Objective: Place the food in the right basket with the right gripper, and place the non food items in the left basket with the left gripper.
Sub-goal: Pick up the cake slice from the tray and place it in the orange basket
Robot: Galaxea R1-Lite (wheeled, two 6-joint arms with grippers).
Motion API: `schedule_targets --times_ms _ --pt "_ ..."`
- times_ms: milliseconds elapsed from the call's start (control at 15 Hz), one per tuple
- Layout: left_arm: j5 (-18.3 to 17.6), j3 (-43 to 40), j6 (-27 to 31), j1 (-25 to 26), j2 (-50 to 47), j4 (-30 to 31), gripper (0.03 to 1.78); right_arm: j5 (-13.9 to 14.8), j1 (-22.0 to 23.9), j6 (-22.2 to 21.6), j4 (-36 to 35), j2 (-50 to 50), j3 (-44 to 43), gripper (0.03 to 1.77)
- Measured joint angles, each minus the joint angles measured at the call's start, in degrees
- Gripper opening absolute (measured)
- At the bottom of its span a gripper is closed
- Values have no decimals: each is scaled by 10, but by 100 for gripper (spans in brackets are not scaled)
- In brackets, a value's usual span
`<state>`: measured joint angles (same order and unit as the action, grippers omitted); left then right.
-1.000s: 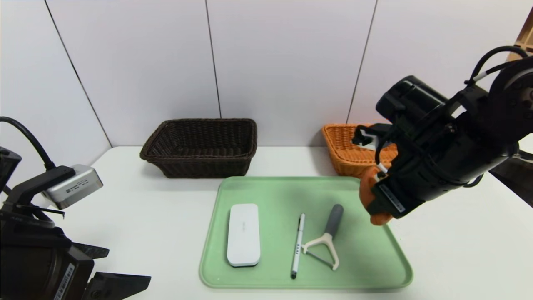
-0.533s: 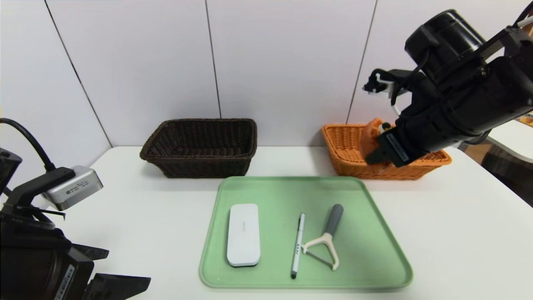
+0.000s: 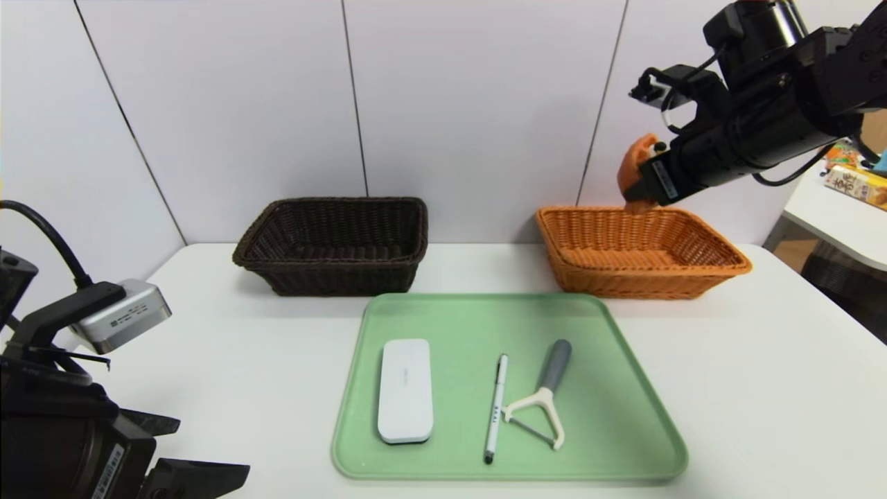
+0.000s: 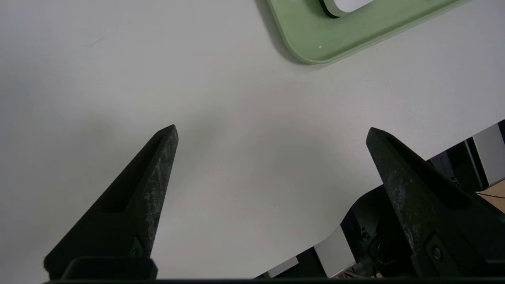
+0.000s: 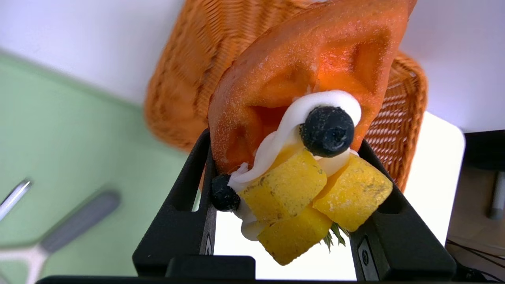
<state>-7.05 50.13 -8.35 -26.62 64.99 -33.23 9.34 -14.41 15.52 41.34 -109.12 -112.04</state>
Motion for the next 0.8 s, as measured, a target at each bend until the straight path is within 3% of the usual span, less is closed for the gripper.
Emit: schedule_targets --times_ms 267,600,800 --pt "0 -5 0 0 -1 0 169 -3 33 -6 -21 -50 -2 88" --pt "0 -15 -2 0 -1 1 169 -5 47 -45 -35 -92 -2 88" --pt "0 -16 -2 0 -1 1 169 -5 50 -47 -51 -107 -1 88"
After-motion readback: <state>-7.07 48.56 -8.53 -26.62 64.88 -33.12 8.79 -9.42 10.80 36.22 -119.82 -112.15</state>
